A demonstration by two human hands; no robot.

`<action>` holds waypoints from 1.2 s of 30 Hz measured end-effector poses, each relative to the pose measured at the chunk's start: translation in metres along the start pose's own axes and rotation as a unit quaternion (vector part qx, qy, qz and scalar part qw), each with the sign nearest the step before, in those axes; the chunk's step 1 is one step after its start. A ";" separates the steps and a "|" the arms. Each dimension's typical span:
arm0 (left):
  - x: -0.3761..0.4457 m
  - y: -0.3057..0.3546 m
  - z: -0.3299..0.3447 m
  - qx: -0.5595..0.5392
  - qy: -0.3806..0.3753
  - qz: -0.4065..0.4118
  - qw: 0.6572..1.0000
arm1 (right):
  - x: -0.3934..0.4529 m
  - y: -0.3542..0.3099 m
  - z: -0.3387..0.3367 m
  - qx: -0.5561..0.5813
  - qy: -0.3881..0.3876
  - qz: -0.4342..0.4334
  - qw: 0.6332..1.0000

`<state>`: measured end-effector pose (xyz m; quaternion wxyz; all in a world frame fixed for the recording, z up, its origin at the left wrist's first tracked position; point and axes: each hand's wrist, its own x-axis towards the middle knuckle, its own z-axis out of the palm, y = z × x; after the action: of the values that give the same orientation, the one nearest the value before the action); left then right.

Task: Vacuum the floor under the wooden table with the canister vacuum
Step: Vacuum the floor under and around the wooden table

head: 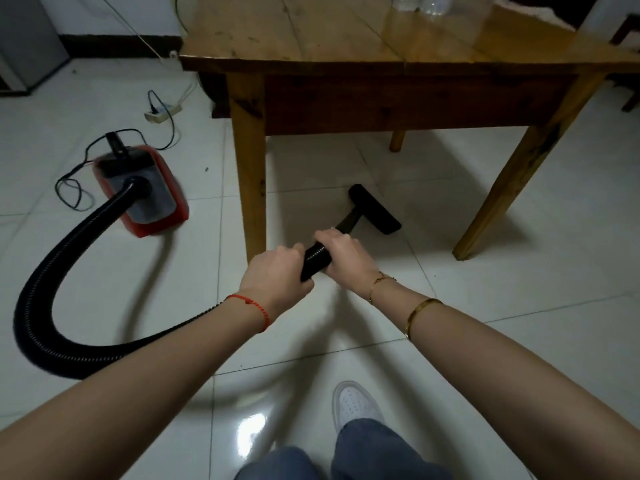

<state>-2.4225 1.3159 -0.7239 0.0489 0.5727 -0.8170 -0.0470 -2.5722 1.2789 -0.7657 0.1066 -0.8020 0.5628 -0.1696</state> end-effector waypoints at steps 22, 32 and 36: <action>0.046 0.000 0.029 0.004 0.006 -0.024 1.000 | 0.042 0.046 0.025 0.041 0.018 -0.019 0.999; 0.178 0.057 0.078 -0.009 0.002 -0.047 0.999 | 0.114 0.172 0.017 0.020 -0.076 0.045 0.996; 0.215 0.074 0.090 -0.004 0.008 -0.039 0.999 | 0.134 0.209 0.010 0.008 -0.089 0.092 0.992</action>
<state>-2.5760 1.1407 -0.7981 0.0557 0.6043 -0.7934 -0.0478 -2.7083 1.0814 -0.8305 0.1776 -0.7580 0.6210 -0.0911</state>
